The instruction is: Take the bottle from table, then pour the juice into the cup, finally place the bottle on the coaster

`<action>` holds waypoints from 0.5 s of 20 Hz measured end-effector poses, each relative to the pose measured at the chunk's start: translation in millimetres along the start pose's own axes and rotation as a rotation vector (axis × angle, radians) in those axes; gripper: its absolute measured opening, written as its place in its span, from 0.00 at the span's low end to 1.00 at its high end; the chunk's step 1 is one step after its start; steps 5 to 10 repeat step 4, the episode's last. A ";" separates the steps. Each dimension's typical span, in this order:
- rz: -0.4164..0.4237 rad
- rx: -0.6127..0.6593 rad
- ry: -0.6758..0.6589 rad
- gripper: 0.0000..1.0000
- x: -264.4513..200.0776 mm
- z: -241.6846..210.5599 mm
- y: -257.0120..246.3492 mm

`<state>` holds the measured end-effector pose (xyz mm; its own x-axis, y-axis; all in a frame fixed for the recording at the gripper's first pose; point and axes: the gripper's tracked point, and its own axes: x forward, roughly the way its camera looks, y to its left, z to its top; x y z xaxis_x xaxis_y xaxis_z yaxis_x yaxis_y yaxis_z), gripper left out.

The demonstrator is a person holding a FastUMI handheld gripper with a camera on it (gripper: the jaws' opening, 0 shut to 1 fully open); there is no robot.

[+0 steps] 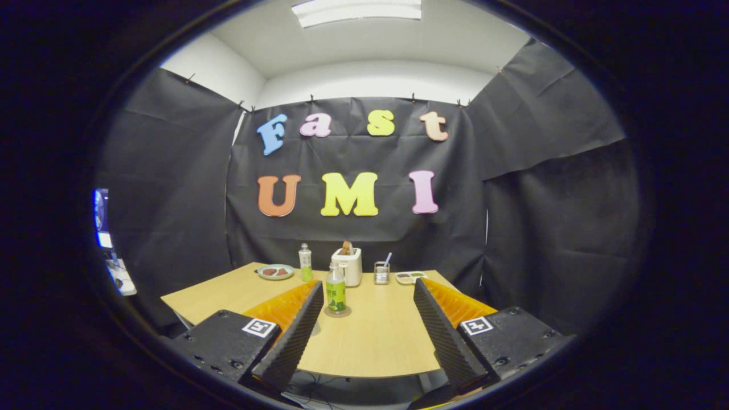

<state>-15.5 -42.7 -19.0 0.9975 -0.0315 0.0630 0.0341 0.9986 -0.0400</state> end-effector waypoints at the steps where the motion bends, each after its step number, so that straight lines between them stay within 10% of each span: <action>1: -0.001 -0.023 -0.014 1.00 -2.2 3.4 3.9; 10: 0.031 -0.125 -0.018 1.00 -3.6 -0.1 22.5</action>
